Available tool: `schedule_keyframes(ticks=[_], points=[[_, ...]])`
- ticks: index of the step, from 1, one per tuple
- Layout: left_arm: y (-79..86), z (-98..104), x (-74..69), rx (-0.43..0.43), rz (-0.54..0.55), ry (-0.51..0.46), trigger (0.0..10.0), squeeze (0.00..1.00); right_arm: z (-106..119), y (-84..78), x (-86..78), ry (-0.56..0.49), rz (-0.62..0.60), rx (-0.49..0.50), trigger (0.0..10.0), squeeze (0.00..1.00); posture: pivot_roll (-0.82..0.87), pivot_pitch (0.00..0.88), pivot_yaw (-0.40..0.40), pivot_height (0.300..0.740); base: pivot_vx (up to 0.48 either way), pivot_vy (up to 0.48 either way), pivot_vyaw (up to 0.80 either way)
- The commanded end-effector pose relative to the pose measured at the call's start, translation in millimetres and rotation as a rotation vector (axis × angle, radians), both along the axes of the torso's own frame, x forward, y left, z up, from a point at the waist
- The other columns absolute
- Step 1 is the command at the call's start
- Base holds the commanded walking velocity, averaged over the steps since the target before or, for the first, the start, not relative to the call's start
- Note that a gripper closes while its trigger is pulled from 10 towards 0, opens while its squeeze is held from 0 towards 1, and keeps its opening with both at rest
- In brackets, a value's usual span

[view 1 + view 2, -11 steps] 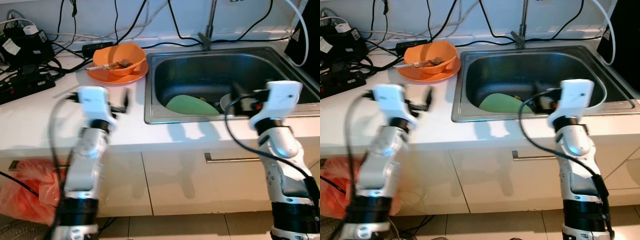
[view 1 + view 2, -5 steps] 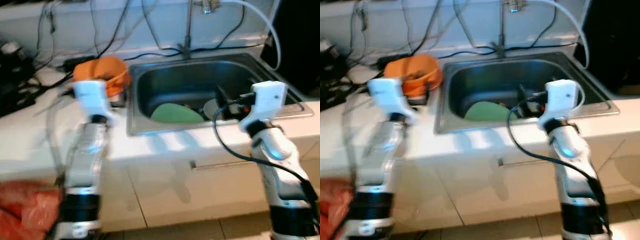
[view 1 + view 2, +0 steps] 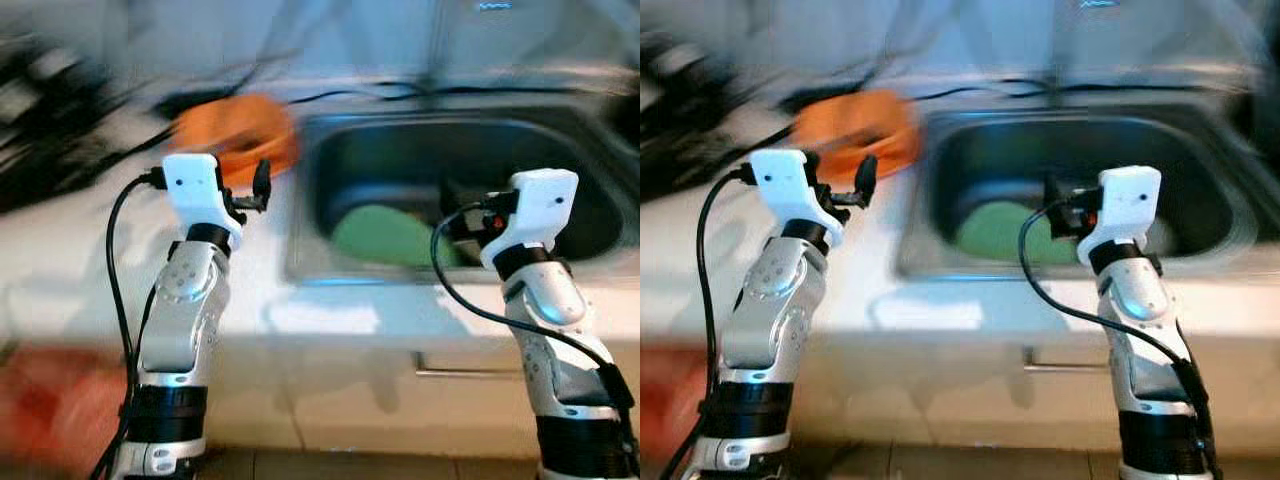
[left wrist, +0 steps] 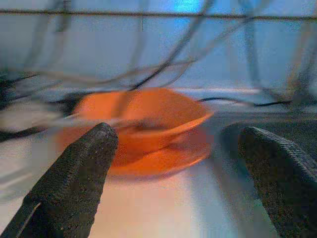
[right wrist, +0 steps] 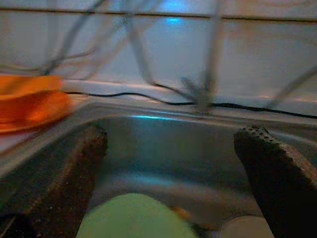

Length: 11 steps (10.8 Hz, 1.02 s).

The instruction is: Kitchen organization

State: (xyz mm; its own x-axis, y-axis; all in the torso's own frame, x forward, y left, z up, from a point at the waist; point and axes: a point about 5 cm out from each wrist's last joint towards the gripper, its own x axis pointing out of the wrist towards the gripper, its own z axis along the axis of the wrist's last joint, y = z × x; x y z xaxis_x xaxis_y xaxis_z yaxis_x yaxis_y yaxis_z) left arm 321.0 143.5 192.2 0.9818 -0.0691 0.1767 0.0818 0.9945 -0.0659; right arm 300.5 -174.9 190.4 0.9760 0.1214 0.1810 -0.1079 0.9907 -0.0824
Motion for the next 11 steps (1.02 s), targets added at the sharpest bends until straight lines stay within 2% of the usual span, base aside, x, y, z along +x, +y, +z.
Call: schedule_keyframes(ticks=[1,7,11], points=[[3.7,5,-2.6,0.005,0.014,-0.014,10.0,0.0,3,6.2,0.2,-0.011,0.015,-0.002,10.0,0.0,0.08,0.013,0.076,0.74,0.0,0.0,0.0],[5.4,5,-3.0,0.01,0.027,-0.009,10.0,0.0,0,12.9,1.1,-0.001,0.035,0.002,10.0,0.0,0.1,0.007,0.069,0.74,0.0,0.0,0.0],[2.4,10,0.3,0.017,0.008,-0.012,10.0,0.0,-3,17.6,1.9,-0.007,0.03,0.02,10.0,0.0,0.1,0.003,0.102,0.74,0.0,0.0,0.0]])
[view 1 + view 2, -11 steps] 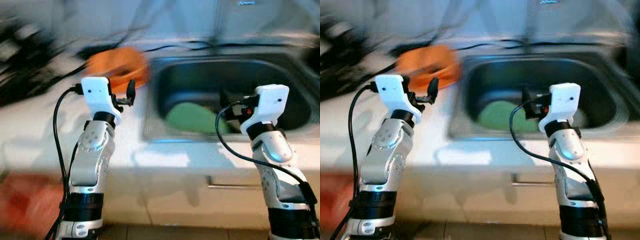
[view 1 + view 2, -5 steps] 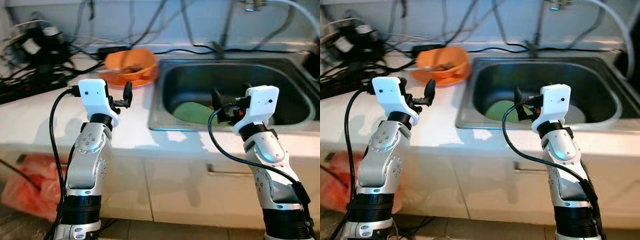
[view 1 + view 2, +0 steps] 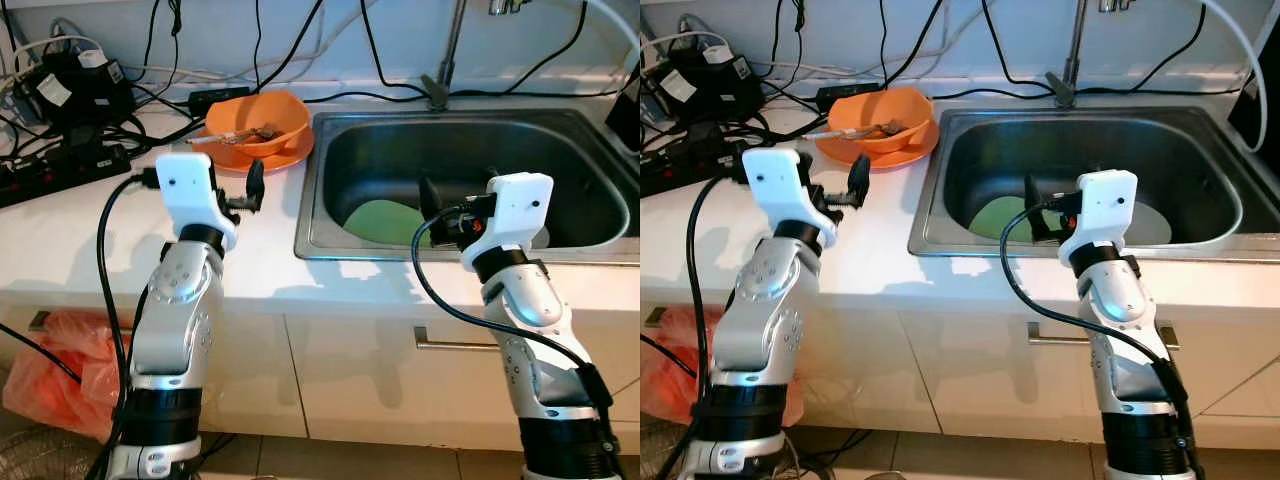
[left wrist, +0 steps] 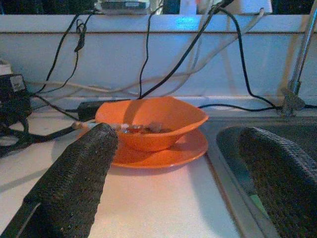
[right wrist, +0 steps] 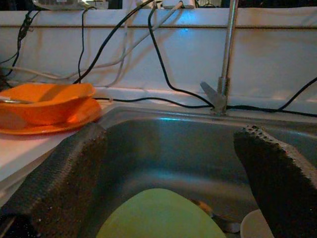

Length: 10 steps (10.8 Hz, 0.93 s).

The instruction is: Kitchen organization

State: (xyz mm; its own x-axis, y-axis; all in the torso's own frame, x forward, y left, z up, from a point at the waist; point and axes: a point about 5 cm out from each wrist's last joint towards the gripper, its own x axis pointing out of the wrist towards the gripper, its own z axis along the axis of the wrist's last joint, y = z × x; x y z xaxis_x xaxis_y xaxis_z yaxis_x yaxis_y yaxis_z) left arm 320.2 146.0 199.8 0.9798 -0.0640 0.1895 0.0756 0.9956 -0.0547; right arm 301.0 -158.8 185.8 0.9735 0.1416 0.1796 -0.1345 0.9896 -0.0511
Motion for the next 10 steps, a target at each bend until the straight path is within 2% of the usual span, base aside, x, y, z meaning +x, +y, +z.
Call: schedule_keyframes(ticks=[1,4,7,10], points=[[0.5,2,0.8,0.012,-0.002,0.006,10.0,0.0,-1,2.3,-0.6,-0.007,0.0,-0.003,10.0,0.0,0.11,0.004,0.102,0.74,0.0,0.0,0.0],[2.6,1,-2.1,-0.007,0.022,0.017,10.0,0.0,-1,4.7,1.8,-0.004,0.001,0.009,10.0,0.0,0.12,0.005,0.092,0.74,0.0,0.0,0.0],[-6.7,2,2.8,-0.022,0.01,0.024,10.0,0.0,5,-2.2,3.9,-0.023,-0.039,0.018,10.0,0.0,0.1,0.01,0.099,0.74,0.0,0.0,0.0],[-12.9,5,6.2,-0.035,0.003,0.017,10.0,0.0,0,-5.0,1.6,-0.016,-0.071,0.037,10.0,0.0,0.1,0.0,0.1,0.74,0.0,0.0,0.0]])
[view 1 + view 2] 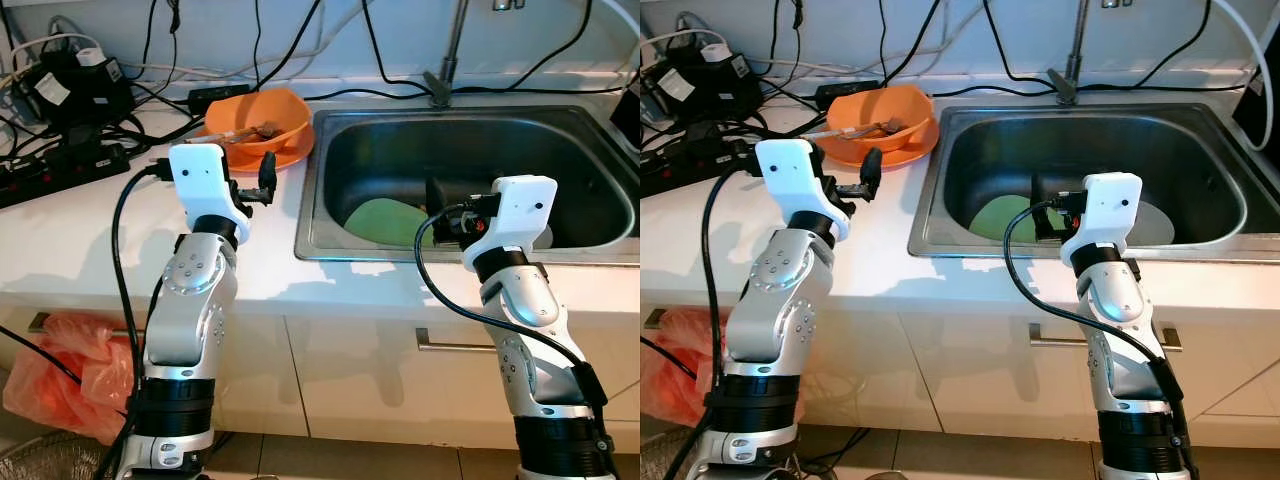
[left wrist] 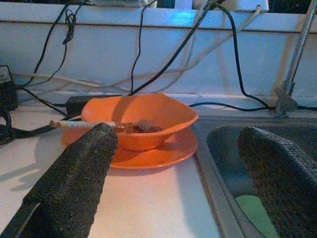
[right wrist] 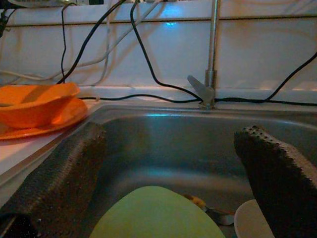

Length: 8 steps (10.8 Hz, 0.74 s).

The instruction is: Kitchen organization

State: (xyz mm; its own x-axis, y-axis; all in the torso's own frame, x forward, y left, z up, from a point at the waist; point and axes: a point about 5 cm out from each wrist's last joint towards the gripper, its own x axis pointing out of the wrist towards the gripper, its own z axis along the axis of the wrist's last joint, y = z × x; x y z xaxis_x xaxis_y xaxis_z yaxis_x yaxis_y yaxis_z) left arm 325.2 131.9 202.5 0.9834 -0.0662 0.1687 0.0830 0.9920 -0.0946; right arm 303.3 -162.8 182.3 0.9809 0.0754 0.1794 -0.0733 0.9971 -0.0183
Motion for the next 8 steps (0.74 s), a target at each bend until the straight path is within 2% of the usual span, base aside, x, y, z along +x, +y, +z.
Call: schedule_keyframes(ticks=[1,4,8], points=[[-0.6,3,2.2,0.0,0.011,-0.01,10.0,0.0,4,-1.8,-0.5,-0.02,-0.015,0.006,10.0,0.0,0.1,0.0,0.099,0.74,0.0,0.0,0.0],[0.0,8,1.2,0.02,0.007,-0.043,10.0,0.0,5,-4.2,-1.8,-0.021,-0.021,0.002,10.0,0.0,0.09,0.0,0.087,0.74,0.0,0.0,0.0],[24.0,8,-6.4,0.046,0.114,-0.057,10.0,0.0,6,-6.7,0.7,-0.027,0.003,-0.014,10.0,0.0,0.11,0.0,0.082,0.74,0.0,0.0,0.0]])
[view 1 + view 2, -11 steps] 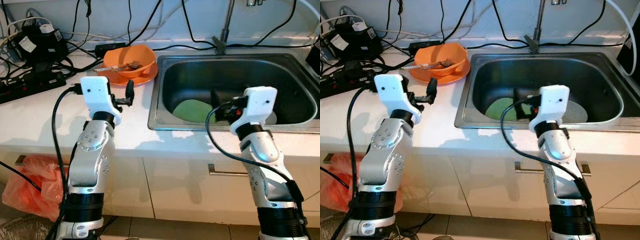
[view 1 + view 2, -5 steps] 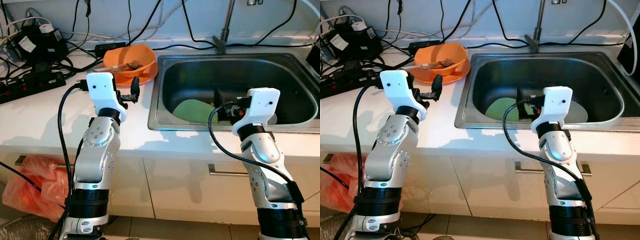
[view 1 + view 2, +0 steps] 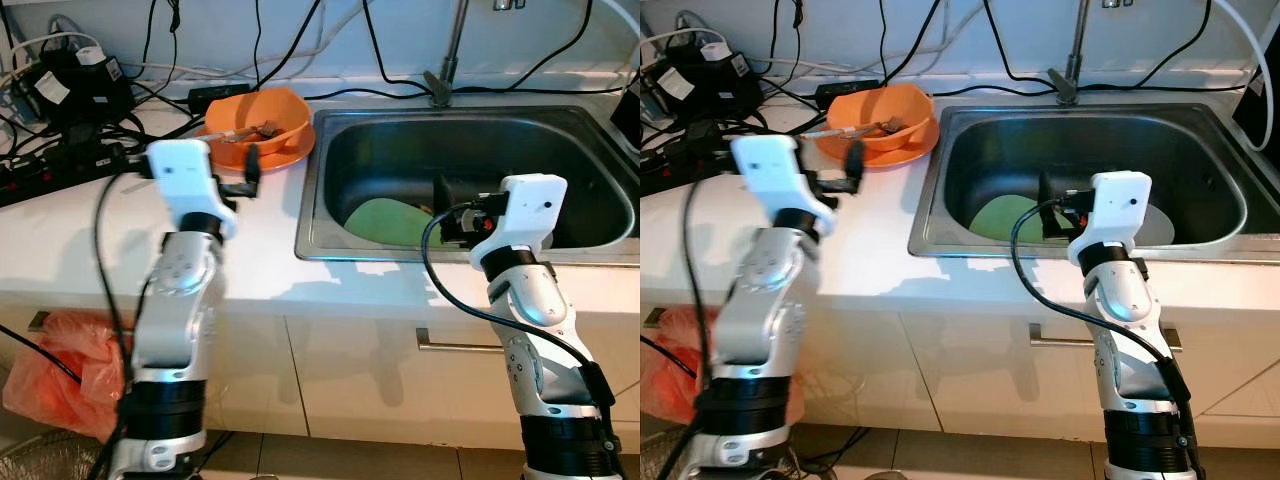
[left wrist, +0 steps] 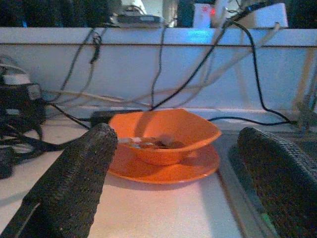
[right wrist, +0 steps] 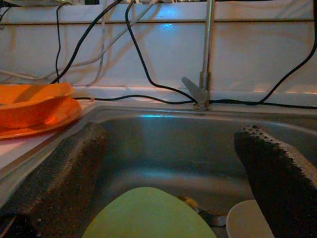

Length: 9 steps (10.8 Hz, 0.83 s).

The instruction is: Kitchen organization

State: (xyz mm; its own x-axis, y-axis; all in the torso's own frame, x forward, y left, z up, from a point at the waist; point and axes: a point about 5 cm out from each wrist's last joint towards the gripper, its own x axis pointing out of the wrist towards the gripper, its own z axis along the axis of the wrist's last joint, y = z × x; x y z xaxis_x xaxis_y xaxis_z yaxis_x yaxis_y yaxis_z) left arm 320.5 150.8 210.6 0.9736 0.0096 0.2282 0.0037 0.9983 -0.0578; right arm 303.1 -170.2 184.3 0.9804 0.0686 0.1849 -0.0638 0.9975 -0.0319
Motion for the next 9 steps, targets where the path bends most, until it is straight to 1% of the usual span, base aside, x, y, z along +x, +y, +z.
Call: schedule_keyframes(ticks=[1,2,3,4,5,7,8,9], points=[[9.7,-7,-0.8,0.019,0.046,0.037,10.0,0.0,4,1.5,1.4,-0.02,0.011,0.0,10.0,0.0,0.11,0.0,0.081,0.74,0.0,0.0,0.0],[11.7,-11,0.4,0.017,0.051,0.06,10.0,0.0,5,2.4,1.7,-0.021,0.006,0.007,10.0,0.0,0.11,0.0,0.067,0.74,0.281,0.0,0.0],[9.4,-10,0.8,0.013,0.043,0.059,10.0,0.0,7,3.0,1.9,-0.024,0.007,0.007,10.0,0.0,0.11,0.0,0.062,0.74,0.371,0.0,0.0],[7.7,-13,0.8,-0.001,0.052,0.069,10.0,0.0,8,2.0,3.2,-0.034,0.01,-0.015,10.0,0.0,0.09,0.0,0.063,0.74,0.382,0.0,0.0],[2.8,-15,1.3,-0.007,0.041,0.073,10.0,0.0,12,-2.2,5.1,-0.04,-0.008,-0.014,10.0,0.0,0.09,0.0,0.054,0.74,0.386,0.0,0.0],[1.0,-17,0.9,-0.016,0.041,0.082,10.0,0.0,16,-8.5,6.0,-0.049,-0.026,-0.023,10.0,0.0,0.08,0.0,0.053,0.74,0.345,0.0,0.0],[0.4,-17,0.2,-0.015,0.039,0.082,10.0,0.0,16,-8.6,5.0,-0.052,-0.03,-0.023,10.0,0.0,0.07,0.0,0.053,0.74,0.296,0.0,0.0],[0.0,-17,-0.4,-0.022,0.048,0.075,10.0,0.0,18,-3.9,3.2,-0.064,-0.01,-0.052,10.0,0.0,0.07,0.004,0.052,0.74,0.0,0.0,0.0]])
